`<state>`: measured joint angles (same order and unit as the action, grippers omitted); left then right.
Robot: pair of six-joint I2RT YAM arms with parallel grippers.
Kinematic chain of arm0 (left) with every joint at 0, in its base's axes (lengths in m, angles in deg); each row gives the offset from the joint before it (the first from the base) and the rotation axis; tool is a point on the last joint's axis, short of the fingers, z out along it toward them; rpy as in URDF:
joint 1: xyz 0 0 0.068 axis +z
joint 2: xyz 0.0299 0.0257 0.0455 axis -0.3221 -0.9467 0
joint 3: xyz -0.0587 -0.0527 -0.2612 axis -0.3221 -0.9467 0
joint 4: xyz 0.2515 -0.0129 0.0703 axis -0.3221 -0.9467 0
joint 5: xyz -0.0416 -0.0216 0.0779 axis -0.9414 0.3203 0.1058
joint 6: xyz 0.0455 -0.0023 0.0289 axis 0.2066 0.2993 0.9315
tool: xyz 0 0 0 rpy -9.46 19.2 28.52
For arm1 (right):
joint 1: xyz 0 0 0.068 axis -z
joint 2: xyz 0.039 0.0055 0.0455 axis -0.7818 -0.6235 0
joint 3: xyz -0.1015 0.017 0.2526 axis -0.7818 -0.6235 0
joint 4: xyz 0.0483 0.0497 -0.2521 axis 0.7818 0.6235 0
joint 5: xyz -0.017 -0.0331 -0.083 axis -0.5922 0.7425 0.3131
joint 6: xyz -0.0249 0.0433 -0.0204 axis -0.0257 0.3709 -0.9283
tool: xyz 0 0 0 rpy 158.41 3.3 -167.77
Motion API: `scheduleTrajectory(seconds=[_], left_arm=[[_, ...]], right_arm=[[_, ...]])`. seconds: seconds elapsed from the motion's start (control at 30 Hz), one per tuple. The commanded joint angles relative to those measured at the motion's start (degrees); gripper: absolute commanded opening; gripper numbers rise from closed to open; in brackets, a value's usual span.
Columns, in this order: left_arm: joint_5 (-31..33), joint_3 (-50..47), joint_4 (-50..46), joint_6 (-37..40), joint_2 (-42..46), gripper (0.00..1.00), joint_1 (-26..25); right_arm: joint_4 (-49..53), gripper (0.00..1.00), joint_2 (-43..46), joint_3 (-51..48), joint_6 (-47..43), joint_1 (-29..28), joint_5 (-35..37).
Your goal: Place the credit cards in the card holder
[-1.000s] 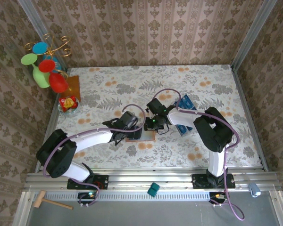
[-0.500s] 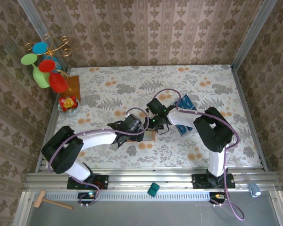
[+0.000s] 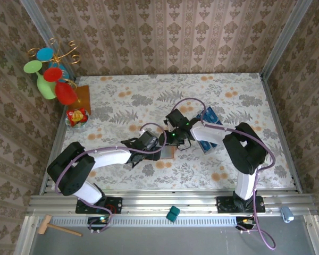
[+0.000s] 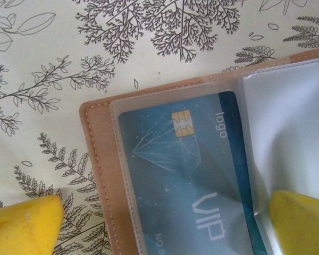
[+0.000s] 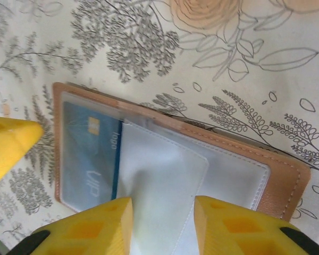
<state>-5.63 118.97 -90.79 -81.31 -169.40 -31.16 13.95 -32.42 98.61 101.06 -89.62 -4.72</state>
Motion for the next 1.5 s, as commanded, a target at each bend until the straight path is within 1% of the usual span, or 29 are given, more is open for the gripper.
scheduleTrajectory(seconds=[0.0, 0.27, 0.37, 0.5, 0.73, 0.97, 1.13, 1.33, 1.47], left_arm=[[1.2, -1.0, -1.0, -0.9, -0.9, 1.00, -0.5], [1.1, -1.0, -1.1, -0.9, -0.8, 1.00, -0.6], [1.2, -1.0, -1.1, -0.9, -0.7, 1.00, -0.7], [1.2, -0.9, -1.2, -0.9, -0.6, 1.00, -0.8], [1.4, -0.6, -1.3, -0.7, -0.2, 1.00, -0.7], [1.9, -0.5, -1.8, -0.2, 1.3, 1.00, -0.7], [3.4, -0.1, -3.6, 0.8, 5.2, 1.00, -0.4], [4.8, -2.2, -5.3, 0.4, 14.9, 1.00, 0.7], [4.6, -5.3, -6.4, -0.2, 21.8, 1.00, 2.8]], right_arm=[[-0.1, 0.38, 1.8, -1.0, 0.9, -0.1, 0.8], [-2.1, 0.39, 0.1, -2.0, 2.0, -0.1, -0.4], [-2.8, 0.44, -0.4, -2.3, 2.4, -0.1, -1.1], [-3.7, 0.46, -1.4, -2.2, 2.8, -0.2, -2.3], [-5.9, 0.47, -3.3, -2.0, 4.3, -0.2, -5.4], [-6.2, 0.47, -2.9, -2.0, 5.1, -0.2, -5.8], [-4.7, 0.47, -2.0, -1.0, 5.0, -0.2, -6.1], [-2.4, 0.47, -1.4, 1.1, 5.4, -0.9, -5.5], [-0.9, 0.48, -2.1, 3.5, 5.9, -1.8, -5.0]])
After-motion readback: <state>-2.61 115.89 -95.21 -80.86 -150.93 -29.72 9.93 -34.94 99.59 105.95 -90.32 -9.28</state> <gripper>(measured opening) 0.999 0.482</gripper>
